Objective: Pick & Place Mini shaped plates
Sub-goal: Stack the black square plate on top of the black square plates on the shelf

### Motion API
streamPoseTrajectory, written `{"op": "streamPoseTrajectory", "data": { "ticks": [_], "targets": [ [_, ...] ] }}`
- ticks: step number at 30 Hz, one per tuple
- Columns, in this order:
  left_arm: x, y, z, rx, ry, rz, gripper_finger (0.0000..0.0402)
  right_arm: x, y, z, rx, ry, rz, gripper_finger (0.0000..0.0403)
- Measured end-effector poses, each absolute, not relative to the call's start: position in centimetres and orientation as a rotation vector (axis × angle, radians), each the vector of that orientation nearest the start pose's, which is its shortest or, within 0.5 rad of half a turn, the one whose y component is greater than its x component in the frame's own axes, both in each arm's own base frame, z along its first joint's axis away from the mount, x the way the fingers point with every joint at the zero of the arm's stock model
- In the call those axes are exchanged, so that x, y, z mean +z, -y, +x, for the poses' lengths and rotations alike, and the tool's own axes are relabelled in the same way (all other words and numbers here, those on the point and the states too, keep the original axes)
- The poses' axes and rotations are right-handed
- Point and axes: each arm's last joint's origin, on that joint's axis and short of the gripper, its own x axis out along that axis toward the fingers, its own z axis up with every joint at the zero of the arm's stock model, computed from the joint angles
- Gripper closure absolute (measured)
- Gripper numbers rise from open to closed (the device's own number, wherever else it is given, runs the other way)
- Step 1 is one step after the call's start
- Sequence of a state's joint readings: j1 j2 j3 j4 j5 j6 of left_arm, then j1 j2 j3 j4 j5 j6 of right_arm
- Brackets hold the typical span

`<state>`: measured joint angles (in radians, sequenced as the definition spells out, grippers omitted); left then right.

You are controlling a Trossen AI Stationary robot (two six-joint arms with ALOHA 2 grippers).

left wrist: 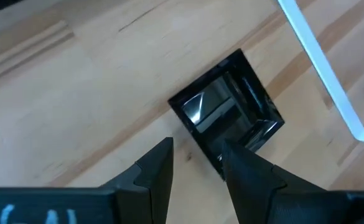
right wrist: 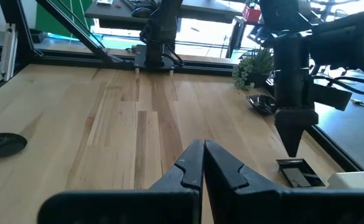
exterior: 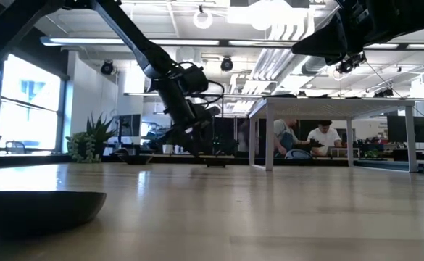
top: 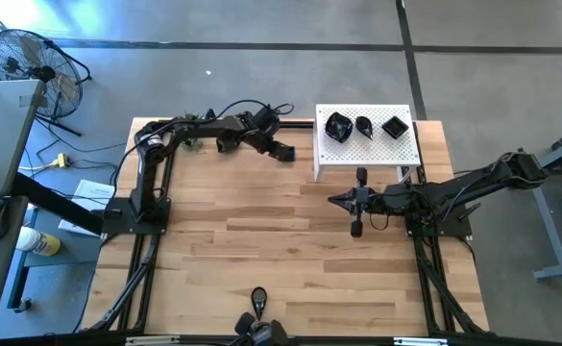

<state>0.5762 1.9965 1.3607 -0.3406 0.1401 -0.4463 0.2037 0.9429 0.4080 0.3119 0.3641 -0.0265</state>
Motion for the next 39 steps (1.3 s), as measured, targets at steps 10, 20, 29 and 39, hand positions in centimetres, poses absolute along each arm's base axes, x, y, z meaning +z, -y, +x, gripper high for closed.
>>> {"op": "streamPoseTrajectory", "data": {
  "ticks": [10,20,29,39],
  "targets": [
    [16.6,-22.3,35.0,0.598,-0.84,-0.738,0.0266,22.3,-3.0,19.7,-0.156,-0.217,-0.089,0.0401],
    [15.7,-22.4,34.9,0.572,-0.868,-0.766,0.0266,22.3,-3.0,19.7,-0.157,-0.216,-0.089,0.0402],
    [15.8,-22.4,34.9,0.544,-0.892,-0.712,0.0274,22.3,-3.0,19.7,-0.156,-0.216,-0.089,0.0401],
    [15.4,-21.9,34.1,0.507,-1.011,-0.664,0.0347,22.3,-3.0,19.7,-0.157,-0.216,-0.086,0.0402]
  ]
}}
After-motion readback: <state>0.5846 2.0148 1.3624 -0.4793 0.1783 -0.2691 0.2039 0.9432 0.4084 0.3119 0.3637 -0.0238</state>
